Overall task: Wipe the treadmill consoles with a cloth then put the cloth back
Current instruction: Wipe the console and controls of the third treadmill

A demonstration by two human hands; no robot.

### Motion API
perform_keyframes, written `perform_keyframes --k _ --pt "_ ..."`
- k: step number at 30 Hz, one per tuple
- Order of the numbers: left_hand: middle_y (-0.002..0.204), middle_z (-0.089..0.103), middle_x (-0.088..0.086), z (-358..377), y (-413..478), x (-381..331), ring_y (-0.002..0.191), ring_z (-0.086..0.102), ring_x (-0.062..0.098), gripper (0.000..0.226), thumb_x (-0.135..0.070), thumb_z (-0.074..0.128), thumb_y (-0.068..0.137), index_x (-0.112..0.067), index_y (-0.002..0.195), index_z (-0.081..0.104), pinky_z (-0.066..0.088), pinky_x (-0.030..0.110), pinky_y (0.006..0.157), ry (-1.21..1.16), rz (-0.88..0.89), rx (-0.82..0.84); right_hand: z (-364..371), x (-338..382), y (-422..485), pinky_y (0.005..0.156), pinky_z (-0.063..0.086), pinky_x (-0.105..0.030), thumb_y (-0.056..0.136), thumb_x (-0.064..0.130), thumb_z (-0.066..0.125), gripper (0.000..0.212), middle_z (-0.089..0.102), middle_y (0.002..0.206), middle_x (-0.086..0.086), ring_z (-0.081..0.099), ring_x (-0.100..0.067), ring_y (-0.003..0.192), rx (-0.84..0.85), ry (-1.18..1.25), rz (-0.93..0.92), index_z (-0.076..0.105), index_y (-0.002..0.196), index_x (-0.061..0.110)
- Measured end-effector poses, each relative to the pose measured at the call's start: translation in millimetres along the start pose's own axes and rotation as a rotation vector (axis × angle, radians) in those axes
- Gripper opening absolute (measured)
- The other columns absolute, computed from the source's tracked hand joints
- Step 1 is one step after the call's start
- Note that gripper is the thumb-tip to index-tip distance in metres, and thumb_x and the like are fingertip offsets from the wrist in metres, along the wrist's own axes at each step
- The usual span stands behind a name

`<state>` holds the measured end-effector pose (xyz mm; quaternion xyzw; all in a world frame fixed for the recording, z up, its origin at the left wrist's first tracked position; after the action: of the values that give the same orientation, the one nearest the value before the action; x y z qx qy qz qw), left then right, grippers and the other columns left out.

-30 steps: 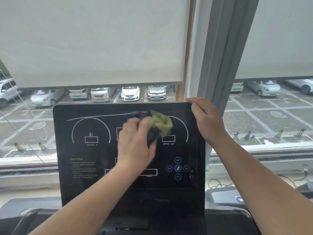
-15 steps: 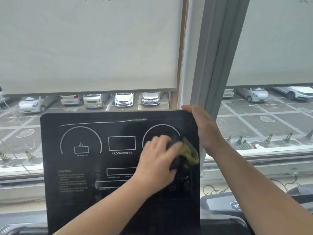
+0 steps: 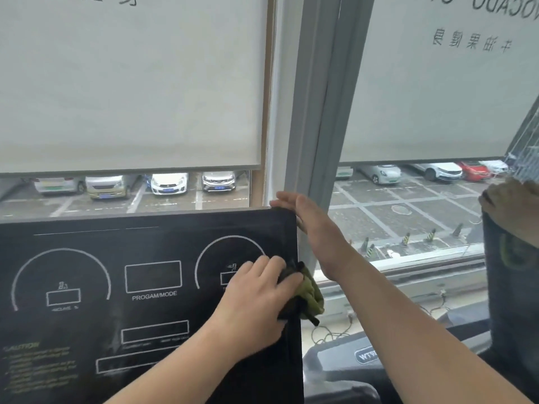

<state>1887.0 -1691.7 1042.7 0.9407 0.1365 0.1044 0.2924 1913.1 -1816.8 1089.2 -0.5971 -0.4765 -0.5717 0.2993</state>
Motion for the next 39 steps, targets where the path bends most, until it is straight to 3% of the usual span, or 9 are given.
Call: perform_keyframes --k 4,8,13,17,21,23,27,34,39 --pt "0.109 0.060 0.009 -46 27 56 0.093 0.057 0.035 0.063 -0.026 0.075 0.064 -0.021 0.126 0.066 0.052 0.046 0.073 0.025 -0.153 -0.211 -1 -4 0 0.094 0.055 -0.018 0.113 0.036 0.036 0.036 0.074 0.123 0.010 0.068 -0.004 0.115 -0.051 0.068 -0.005 0.067 0.129 0.026" --pt "0.118 0.059 0.012 -66 23 92 0.103 0.053 0.034 0.060 -0.031 0.077 0.077 -0.019 0.134 0.064 0.049 0.044 0.086 0.001 -0.497 -0.361 1 5 -4 0.086 0.053 -0.011 0.113 0.037 0.038 0.035 0.077 0.111 0.016 0.069 0.004 0.107 -0.077 0.018 -0.046 0.071 0.123 0.030" --pt "0.117 0.059 0.010 -6 -3 19 0.095 0.054 0.032 0.070 -0.032 0.076 0.064 -0.019 0.132 0.063 0.047 0.045 0.073 0.086 0.029 0.016 8 -2 -6 0.111 0.045 -0.029 0.110 0.041 0.039 0.034 0.066 0.129 0.022 0.058 0.002 0.124 -0.042 -0.135 -0.070 0.068 0.126 0.039" --pt "0.114 0.060 0.012 -47 25 61 0.098 0.057 0.037 0.061 -0.031 0.076 0.069 -0.019 0.128 0.065 0.047 0.044 0.078 0.100 -0.217 -0.182 3 7 -1 0.095 0.053 -0.028 0.109 0.038 0.041 0.032 0.070 0.121 0.014 0.064 0.000 0.110 -0.056 -0.180 -0.080 0.071 0.122 0.036" --pt "0.128 0.057 0.015 -41 21 63 0.109 0.054 0.038 0.067 -0.034 0.075 0.076 -0.019 0.139 0.059 0.048 0.047 0.086 0.066 -0.488 -0.247 4 2 -3 0.109 0.050 -0.038 0.106 0.046 0.038 0.035 0.067 0.126 0.010 0.063 -0.005 0.116 -0.091 -0.202 -0.083 0.069 0.120 0.040" --pt "0.127 0.058 0.014 -13 1 30 0.105 0.054 0.036 0.069 -0.032 0.079 0.072 -0.018 0.138 0.060 0.048 0.046 0.082 0.027 -0.408 -0.183 7 -5 -7 0.110 0.050 -0.042 0.105 0.051 0.036 0.037 0.067 0.128 0.014 0.063 -0.006 0.119 -0.116 -0.212 -0.089 0.067 0.123 0.043" --pt "0.126 0.058 0.010 31 -30 -25 0.102 0.055 0.032 0.070 -0.026 0.074 0.069 -0.022 0.138 0.060 0.045 0.044 0.077 0.027 0.116 0.177 11 -4 -13 0.112 0.046 -0.038 0.110 0.048 0.029 0.039 0.061 0.132 0.018 0.056 0.000 0.121 -0.147 -0.261 -0.143 0.060 0.131 0.041" --pt "0.127 0.058 0.014 -28 -15 50 0.106 0.055 0.037 0.064 -0.032 0.074 0.078 -0.018 0.139 0.059 0.047 0.047 0.084 0.079 -0.485 -0.215 13 -12 -7 0.111 0.049 -0.039 0.108 0.047 0.034 0.038 0.060 0.136 0.010 0.060 -0.006 0.122 -0.156 -0.188 -0.158 0.062 0.130 0.037" --pt "0.122 0.060 0.014 53 -74 -41 0.097 0.055 0.037 0.064 -0.017 0.070 0.070 -0.018 0.134 0.063 0.045 0.044 0.073 -0.040 -0.160 0.086 12 -16 -5 0.114 0.047 -0.037 0.107 0.046 0.034 0.039 0.061 0.136 0.012 0.057 -0.003 0.125 -0.168 -0.177 -0.174 0.063 0.131 0.036"
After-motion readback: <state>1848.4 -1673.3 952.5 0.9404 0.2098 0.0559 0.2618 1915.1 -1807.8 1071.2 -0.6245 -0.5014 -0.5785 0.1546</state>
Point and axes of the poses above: each hand's wrist, its own y-axis towards the middle knuckle, its own z-axis out of the palm, x = y × z, the point moved 9 cm from there along y, towards the middle knuckle
